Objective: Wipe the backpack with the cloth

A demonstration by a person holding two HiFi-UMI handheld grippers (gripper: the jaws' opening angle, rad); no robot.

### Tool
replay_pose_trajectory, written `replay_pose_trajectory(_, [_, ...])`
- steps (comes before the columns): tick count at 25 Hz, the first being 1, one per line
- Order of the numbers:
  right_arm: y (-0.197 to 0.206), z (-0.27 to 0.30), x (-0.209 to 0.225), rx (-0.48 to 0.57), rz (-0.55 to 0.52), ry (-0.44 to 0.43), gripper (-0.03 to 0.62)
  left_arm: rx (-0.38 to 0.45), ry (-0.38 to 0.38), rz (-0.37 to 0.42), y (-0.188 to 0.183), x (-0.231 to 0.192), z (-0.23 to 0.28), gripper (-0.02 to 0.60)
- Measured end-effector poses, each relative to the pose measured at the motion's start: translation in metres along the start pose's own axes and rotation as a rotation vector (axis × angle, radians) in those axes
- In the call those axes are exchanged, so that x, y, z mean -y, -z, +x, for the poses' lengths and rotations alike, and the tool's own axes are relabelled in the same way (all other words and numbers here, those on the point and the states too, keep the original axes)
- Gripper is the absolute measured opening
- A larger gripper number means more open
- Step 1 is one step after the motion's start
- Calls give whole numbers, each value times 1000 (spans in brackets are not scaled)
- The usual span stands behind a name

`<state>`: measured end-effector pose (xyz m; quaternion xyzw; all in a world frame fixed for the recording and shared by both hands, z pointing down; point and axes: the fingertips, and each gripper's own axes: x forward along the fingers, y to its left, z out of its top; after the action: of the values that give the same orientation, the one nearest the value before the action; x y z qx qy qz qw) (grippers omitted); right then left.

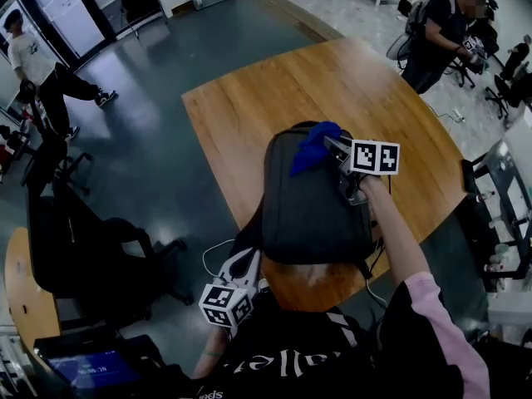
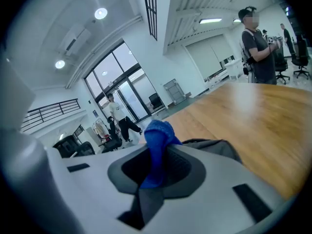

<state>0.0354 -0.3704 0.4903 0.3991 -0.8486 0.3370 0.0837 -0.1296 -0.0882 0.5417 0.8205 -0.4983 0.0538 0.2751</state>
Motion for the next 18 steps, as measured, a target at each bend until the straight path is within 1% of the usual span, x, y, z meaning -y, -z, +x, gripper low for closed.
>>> replay_pose_trajectory(4, [2,-39,47,-1,3,57,54,6,-27,-2,0,7,2,-2])
replay_pose_trajectory(7, [7,-67,80,7,26,86,54,10,-39,7,0,19,6,-2])
replay_pose_trajectory(13, [27,-119,148,4,69,137,54,42,-41,12,2,65,20,-2])
replay_pose_trajectory(15, [33,-128,162,-5,76,151,54,44,-44,8,4,72,24,-2])
replay_pose_trajectory(18, [36,-132,171,-22,73,163,54,46,-55,-9,6,72,25,-2])
